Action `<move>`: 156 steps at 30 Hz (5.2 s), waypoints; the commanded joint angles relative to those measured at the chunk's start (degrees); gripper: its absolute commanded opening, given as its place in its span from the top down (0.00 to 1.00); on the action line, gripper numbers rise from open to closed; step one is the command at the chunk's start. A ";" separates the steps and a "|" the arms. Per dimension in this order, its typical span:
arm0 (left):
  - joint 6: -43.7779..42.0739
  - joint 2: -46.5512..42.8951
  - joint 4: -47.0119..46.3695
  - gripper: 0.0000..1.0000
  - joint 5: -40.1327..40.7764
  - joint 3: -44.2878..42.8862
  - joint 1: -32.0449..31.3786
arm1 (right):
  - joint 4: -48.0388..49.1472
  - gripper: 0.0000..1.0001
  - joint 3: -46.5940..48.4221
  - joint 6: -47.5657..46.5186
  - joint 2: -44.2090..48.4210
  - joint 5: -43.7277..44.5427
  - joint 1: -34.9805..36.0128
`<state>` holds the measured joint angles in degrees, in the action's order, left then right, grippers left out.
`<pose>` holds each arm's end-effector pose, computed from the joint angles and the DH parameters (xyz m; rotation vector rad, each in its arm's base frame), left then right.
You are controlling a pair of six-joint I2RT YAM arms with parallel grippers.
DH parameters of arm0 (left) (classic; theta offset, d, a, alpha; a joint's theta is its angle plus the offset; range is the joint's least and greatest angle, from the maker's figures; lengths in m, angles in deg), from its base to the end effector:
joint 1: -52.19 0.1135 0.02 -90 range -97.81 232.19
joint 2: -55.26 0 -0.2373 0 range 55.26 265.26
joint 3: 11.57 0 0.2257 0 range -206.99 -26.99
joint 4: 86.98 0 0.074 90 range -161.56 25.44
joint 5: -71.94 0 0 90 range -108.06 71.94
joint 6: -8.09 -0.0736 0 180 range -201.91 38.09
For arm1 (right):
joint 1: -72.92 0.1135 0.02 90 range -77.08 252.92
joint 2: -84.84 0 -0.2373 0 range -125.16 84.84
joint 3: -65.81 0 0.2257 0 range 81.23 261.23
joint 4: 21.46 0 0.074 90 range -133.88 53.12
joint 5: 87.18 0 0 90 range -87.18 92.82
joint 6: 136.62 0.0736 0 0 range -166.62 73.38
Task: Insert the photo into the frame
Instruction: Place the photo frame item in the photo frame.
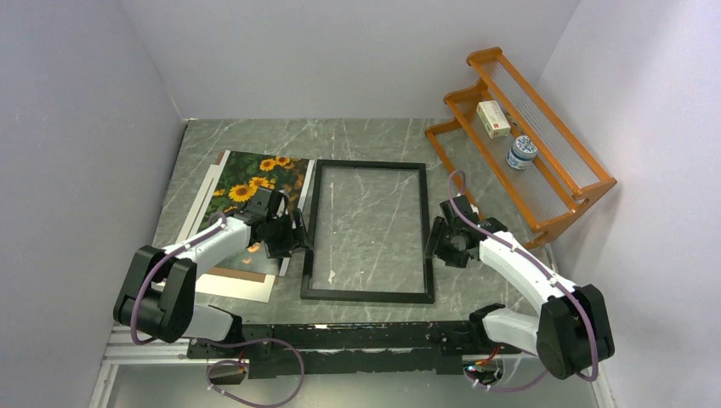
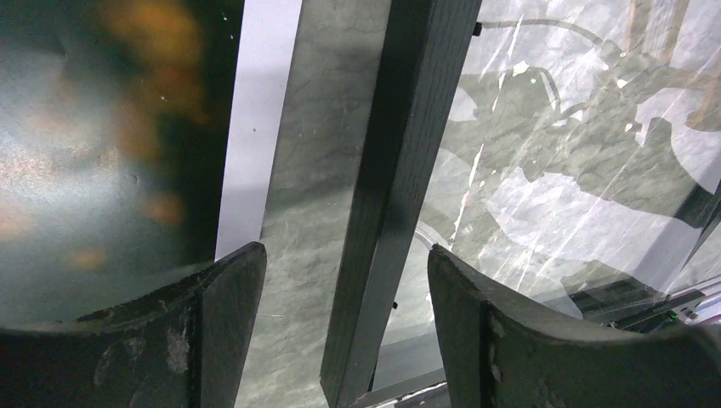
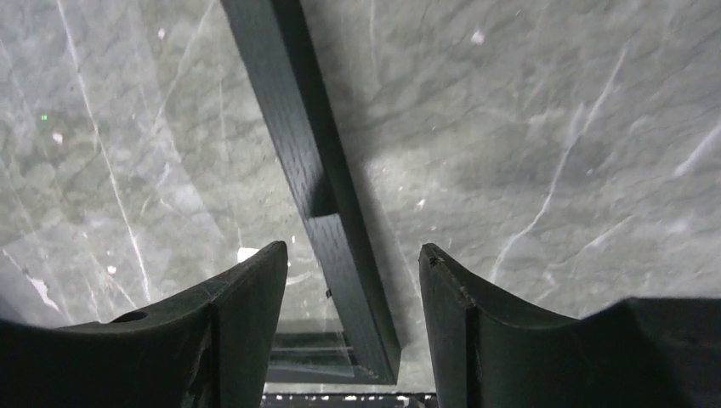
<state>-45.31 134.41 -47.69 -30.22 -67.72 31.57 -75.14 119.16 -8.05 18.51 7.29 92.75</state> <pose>0.2294 -0.1029 0.1292 -0.3117 2.7419 -0.5838 0.1930 0.0635 0.1448 0.4684 2.7026 0.1829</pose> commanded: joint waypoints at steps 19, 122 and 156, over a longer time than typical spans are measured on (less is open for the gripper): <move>1.12 -0.67 -1.87 0.25 -1.26 2.10 -0.47 | -4.65 0.53 -4.67 7.43 -1.39 -2.34 8.88; 1.99 1.45 -8.06 0.34 -5.24 5.05 -0.60 | 12.39 0.64 5.75 3.50 -12.81 2.80 37.03; 2.44 0.92 -9.04 0.32 -5.67 5.49 -0.65 | 11.03 0.73 0.71 2.37 -10.35 -7.47 29.21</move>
<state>-43.08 134.72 -56.06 -36.43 -62.81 31.20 -64.78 119.45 -5.08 9.42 -0.67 121.78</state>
